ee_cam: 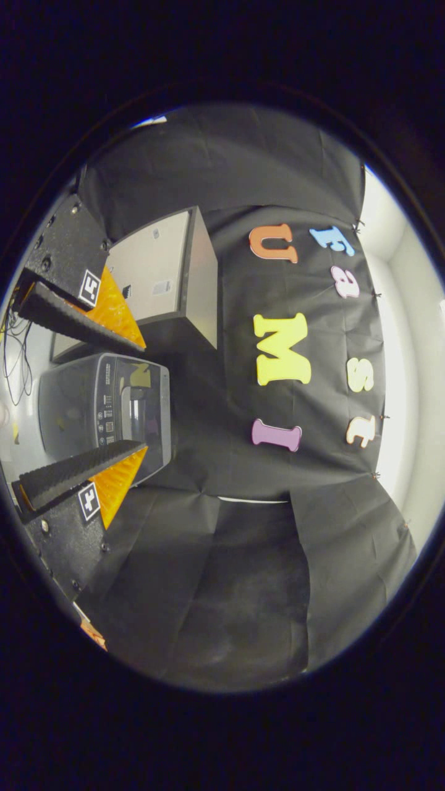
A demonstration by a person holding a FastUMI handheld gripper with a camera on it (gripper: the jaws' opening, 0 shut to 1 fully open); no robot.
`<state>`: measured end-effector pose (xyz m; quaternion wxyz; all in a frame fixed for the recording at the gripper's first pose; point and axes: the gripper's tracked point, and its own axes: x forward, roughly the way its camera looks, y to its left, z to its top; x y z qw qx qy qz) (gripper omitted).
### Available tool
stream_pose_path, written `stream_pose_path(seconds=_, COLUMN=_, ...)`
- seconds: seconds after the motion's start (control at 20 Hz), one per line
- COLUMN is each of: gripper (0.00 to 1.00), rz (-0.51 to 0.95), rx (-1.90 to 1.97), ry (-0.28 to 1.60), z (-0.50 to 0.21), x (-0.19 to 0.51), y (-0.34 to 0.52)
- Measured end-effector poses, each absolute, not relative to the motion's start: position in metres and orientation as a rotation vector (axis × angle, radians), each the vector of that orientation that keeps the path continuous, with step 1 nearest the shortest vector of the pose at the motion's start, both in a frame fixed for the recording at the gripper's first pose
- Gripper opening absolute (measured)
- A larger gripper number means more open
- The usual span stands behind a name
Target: Put the clothes into the washing machine and then close the washing machine lid.
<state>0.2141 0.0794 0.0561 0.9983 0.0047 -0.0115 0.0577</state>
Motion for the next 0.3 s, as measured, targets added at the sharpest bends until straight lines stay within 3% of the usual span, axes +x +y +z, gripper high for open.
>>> stream_pose_path(seconds=0.3, gripper=0.89, rz=0.130, rx=0.035, ry=0.004, z=0.043, x=0.197, y=0.072)
